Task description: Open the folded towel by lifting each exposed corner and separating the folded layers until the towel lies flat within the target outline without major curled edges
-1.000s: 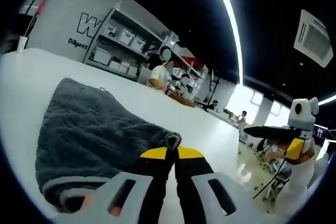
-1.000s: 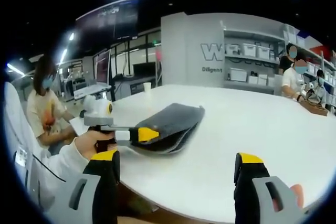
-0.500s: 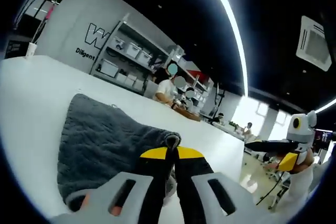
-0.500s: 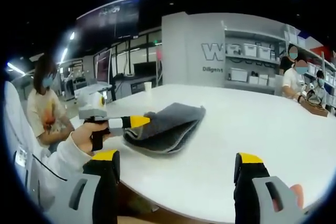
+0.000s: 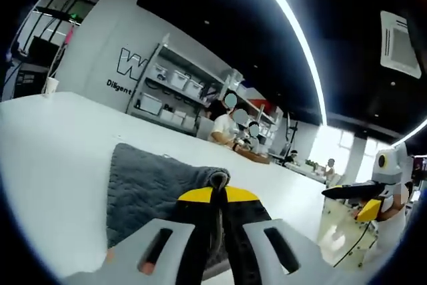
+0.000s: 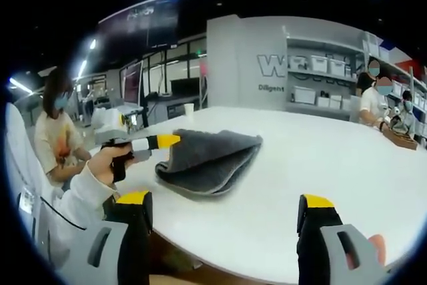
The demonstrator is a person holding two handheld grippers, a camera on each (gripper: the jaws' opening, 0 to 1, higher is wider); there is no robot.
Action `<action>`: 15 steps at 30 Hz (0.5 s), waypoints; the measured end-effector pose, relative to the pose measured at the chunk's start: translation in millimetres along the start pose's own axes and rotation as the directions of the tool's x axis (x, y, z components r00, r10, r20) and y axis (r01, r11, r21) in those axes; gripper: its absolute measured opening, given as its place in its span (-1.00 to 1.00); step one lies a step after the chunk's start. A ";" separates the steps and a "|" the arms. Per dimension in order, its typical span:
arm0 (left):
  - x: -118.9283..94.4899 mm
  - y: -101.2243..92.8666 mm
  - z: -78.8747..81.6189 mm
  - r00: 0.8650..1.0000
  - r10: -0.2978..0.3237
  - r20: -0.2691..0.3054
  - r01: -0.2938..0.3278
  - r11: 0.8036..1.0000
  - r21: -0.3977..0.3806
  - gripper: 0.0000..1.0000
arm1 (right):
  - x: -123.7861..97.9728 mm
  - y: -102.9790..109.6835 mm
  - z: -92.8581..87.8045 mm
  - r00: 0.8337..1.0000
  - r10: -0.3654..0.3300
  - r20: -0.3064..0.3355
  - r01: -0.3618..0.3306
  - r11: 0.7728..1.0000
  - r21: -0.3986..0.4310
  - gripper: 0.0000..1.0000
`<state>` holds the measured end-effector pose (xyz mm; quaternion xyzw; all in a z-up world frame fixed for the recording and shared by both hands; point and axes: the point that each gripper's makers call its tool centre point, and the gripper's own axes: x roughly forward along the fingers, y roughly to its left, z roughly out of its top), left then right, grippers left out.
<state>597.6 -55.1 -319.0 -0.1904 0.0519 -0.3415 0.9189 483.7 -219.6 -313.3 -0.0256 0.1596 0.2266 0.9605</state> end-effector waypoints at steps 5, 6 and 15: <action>-3.2 6.4 6.2 1.000 0.022 0.019 -0.023 1.000 0.009 -0.93 | -0.2 -0.2 0.5 1.000 0.001 0.000 -0.001 1.000 0.000 0.78; -3.6 7.2 6.9 0.999 0.026 0.021 -0.026 1.000 0.011 -0.93 | -0.3 -0.3 0.5 1.000 0.001 0.000 -0.001 1.000 0.001 0.78; -12.9 24.7 19.4 0.995 0.077 0.056 -0.078 0.997 0.023 -0.93 | -0.2 -0.1 -0.2 1.000 0.001 -0.003 -0.001 1.000 0.000 0.78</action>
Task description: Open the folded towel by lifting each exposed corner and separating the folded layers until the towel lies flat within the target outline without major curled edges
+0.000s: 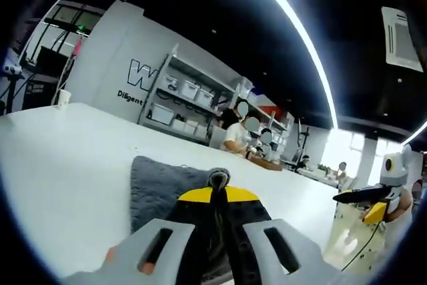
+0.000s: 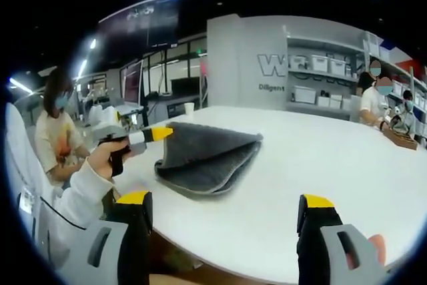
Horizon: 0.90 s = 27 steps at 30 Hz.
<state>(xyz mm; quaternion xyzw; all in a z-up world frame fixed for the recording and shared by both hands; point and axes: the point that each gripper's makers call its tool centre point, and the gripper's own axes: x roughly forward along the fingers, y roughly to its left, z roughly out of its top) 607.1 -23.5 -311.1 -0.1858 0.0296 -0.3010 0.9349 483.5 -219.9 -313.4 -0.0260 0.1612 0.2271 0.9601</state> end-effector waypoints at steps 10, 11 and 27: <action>-9.1 16.1 11.6 0.998 0.049 0.028 -0.050 0.998 0.029 -0.93 | 1.4 2.5 -1.3 1.000 0.003 -0.005 -0.003 1.000 -0.002 0.78; -9.6 17.0 11.8 0.998 0.051 0.029 -0.052 0.998 0.030 -0.93 | 1.4 2.7 -1.4 1.000 0.003 -0.005 -0.003 1.000 -0.002 0.78; -23.1 39.4 22.1 0.991 0.122 0.051 -0.126 0.990 0.066 -0.93 | -0.4 3.1 -0.7 1.000 0.004 -0.002 -0.004 1.000 -0.001 0.78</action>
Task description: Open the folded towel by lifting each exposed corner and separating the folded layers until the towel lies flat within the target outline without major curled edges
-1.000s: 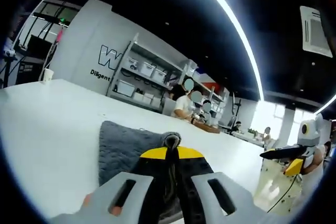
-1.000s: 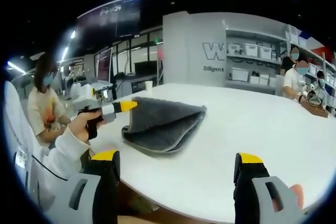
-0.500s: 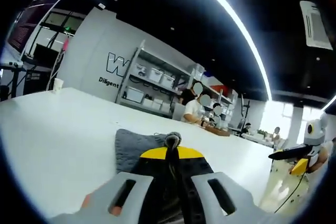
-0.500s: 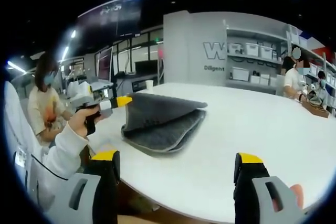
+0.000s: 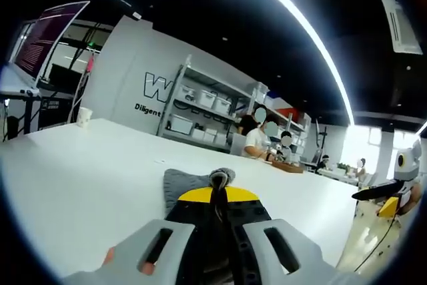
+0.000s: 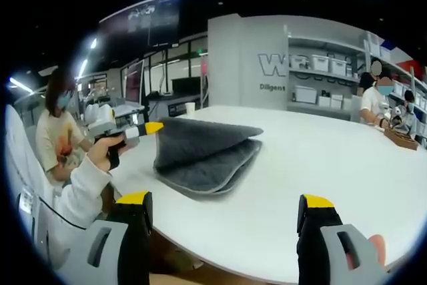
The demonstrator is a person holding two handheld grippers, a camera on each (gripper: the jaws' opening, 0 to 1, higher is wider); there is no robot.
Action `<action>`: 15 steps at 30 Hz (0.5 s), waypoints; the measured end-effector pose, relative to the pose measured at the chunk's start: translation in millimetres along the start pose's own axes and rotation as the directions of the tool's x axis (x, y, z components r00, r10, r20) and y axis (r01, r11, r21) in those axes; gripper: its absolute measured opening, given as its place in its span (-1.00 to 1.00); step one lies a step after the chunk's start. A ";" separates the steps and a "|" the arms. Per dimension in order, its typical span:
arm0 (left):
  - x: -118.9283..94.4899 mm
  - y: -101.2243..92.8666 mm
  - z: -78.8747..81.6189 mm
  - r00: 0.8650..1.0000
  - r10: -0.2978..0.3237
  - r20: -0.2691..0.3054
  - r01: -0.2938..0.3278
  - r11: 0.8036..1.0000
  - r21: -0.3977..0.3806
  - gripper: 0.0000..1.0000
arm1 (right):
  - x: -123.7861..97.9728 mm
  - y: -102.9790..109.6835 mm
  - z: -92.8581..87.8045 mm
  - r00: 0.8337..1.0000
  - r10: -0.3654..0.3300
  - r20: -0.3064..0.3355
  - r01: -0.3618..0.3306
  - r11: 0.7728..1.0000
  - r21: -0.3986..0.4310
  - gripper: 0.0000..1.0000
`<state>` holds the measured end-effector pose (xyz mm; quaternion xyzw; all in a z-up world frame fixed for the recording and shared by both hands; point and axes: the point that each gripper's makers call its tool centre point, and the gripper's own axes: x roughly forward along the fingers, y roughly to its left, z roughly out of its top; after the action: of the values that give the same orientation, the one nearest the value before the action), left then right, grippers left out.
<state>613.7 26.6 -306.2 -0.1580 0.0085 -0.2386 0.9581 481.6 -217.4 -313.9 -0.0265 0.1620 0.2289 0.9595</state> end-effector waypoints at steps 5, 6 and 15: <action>-4.5 8.3 3.2 1.000 0.022 0.006 -0.022 1.000 0.006 -0.93 | -1.0 -1.3 0.5 1.000 -0.004 0.003 0.004 1.000 0.003 0.78; -5.7 10.6 3.8 1.000 0.027 0.007 -0.027 1.000 0.008 -0.93 | -0.9 -1.3 0.1 1.000 -0.004 0.002 0.004 1.000 0.002 0.78; -11.5 27.1 3.8 0.998 0.067 0.002 -0.067 0.998 0.020 -0.93 | 0.0 -0.1 -0.3 1.000 -0.002 -0.002 0.002 1.000 0.000 0.78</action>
<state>616.2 55.7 -311.6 -0.1481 0.0106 -0.2062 0.9672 481.6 -217.5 -314.1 -0.0271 0.1627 0.2278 0.9596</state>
